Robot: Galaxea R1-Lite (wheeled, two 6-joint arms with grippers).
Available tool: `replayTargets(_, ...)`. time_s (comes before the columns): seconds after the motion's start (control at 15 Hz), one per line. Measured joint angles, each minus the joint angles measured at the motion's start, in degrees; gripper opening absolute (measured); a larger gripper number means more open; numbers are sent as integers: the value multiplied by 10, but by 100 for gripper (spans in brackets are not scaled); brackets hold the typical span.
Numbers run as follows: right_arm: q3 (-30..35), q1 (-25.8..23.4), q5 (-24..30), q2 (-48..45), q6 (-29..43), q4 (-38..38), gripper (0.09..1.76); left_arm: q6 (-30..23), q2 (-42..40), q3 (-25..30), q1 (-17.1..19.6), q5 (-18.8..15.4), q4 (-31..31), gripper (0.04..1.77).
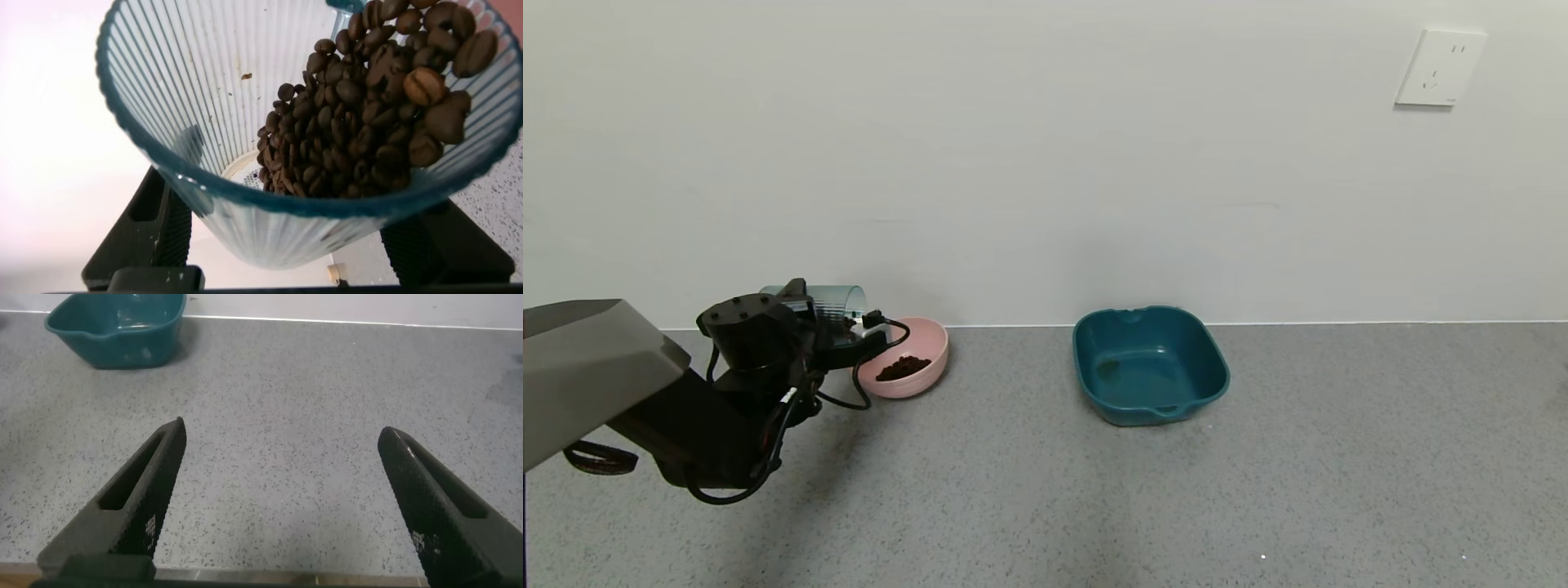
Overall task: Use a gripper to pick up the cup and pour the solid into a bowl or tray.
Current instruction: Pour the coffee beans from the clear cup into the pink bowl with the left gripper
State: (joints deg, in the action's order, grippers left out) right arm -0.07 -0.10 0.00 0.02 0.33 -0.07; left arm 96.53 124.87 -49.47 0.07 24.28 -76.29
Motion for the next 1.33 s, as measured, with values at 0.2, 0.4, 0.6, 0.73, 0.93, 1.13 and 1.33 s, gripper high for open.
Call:
replayTargets(0.2, 0, 0, 0, 0, 0, 0, 171, 0, -1, 1, 1, 0, 0, 129)
replayTargets(0.4, 0, 0, 0, 0, 0, 0, 171, 4, -1, 1, 0, 0, 0, 129)
replayTargets(0.6, 0, 0, 0, 0, 0, 0, 171, 5, -1, 2, -1, 0, 0, 129)
replayTargets(0.73, 0, 0, 0, 0, 0, 0, 171, 4, 0, 2, -1, 0, -2, 129)
replayTargets(0.93, 0, 0, 0, 0, 0, 0, 171, 0, 0, 4, -1, -5, -3, 129)
replayTargets(1.13, 0, 0, 0, 0, 0, 0, 171, -8, -2, 6, 0, -7, -3, 129)
replayTargets(1.33, 0, 0, 0, 0, 0, 0, 171, -45, -9, 17, -1, -7, 4, 129)
